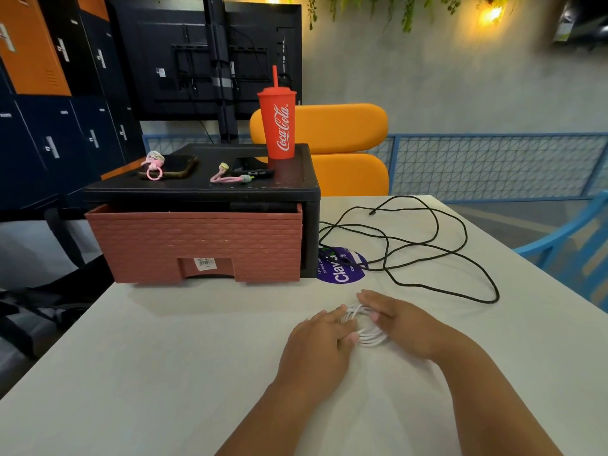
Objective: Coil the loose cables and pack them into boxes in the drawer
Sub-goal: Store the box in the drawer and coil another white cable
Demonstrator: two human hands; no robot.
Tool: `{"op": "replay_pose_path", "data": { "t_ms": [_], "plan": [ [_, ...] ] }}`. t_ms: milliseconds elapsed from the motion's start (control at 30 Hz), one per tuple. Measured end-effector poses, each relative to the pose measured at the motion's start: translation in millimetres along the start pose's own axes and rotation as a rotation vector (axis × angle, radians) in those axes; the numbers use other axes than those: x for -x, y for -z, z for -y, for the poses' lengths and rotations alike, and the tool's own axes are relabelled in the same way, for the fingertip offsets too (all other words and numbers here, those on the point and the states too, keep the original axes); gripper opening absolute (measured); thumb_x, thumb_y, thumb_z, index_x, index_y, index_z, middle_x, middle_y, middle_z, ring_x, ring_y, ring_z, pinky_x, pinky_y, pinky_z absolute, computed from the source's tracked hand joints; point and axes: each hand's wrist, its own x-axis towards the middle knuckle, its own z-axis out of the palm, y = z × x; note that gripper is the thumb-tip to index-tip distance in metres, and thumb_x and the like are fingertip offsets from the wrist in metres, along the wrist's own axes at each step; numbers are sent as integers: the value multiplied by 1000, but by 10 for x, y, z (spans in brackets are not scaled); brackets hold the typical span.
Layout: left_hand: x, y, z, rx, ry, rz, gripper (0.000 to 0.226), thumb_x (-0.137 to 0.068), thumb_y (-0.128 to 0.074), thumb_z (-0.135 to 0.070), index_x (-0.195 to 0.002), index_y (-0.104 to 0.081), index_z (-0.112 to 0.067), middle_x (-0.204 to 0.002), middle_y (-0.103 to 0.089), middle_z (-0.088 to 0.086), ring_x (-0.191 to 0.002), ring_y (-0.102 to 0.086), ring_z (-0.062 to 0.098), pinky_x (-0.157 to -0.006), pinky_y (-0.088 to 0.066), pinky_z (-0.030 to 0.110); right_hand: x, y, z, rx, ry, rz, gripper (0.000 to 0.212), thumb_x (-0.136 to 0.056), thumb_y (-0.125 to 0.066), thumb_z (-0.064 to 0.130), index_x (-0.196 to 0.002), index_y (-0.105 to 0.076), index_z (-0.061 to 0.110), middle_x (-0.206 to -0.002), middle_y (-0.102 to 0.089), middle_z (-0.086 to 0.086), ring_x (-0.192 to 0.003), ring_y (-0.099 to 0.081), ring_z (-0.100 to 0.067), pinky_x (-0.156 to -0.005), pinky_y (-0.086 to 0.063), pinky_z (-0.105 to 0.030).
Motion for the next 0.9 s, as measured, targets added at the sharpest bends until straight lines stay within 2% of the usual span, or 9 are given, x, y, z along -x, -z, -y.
{"op": "replay_pose_path", "data": {
  "t_ms": [133, 300, 467, 567, 667, 767, 900],
  "plan": [
    [-38, -28, 16, 76, 62, 5, 34, -95, -50, -30, -128, -57, -27, -149, -32, -14, -138, -27, 4, -113, -19, 22, 17, 23, 14, 37, -51, 59, 45, -101, -33, 22, -146, -24, 25, -152, -25, 8, -140, -22, -9, -98, -14, -10],
    [-71, -65, -1, 133, 131, -7, 31, -91, -56, -29, -122, -62, -28, -148, -35, -15, -136, -31, 5, -115, -21, 30, 33, 27, 41, 82, -73, 68, 47, -101, -32, 22, -146, -21, 31, -148, -34, 3, -134, -32, -11, -96, -20, -14],
    [-113, -98, -85, 176, 180, -41, 25, -89, -59, -26, -112, -68, -29, -146, -38, -14, -130, -39, 2, -112, -25, 31, 9, -2, 99, 235, -43, 31, 53, -100, -31, 11, -148, -17, 28, -155, -18, 6, -139, -26, -11, -110, -18, -23],
    [-98, -104, -95, 185, 177, -52, 24, -89, -57, -25, -109, -69, -30, -146, -38, -16, -128, -41, 2, -113, -24, 33, -5, -5, 58, 236, -35, 8, 51, -100, -32, 13, -147, -21, 30, -155, -20, 5, -139, -27, -12, -111, -20, -25],
    [-77, -104, -67, 160, 127, -64, 26, -91, -55, -25, -113, -67, -29, -147, -37, -13, -131, -38, 5, -114, -21, 34, -7, 11, -3, 105, -18, -25, 43, -101, -34, 19, -143, -32, 29, -150, -32, 4, -137, -29, -11, -108, -20, -20],
    [-67, -121, -44, 153, 68, -71, 27, -91, -56, -26, -117, -65, -28, -148, -37, -9, -135, -33, 8, -114, -23, 32, -20, 26, -18, -52, -22, -88, 38, -99, -39, 17, -135, -46, 28, -144, -42, 6, -134, -35, -8, -104, -22, -15],
    [-66, -140, -28, 169, 31, -77, 28, -92, -55, -29, -119, -63, -32, -148, -36, -12, -139, -24, 9, -114, -19, 25, -29, 19, -5, -156, -24, -145, 34, -98, -44, 16, -128, -55, 27, -138, -49, 5, -129, -41, -8, -108, -27, -21]
  ]
}}
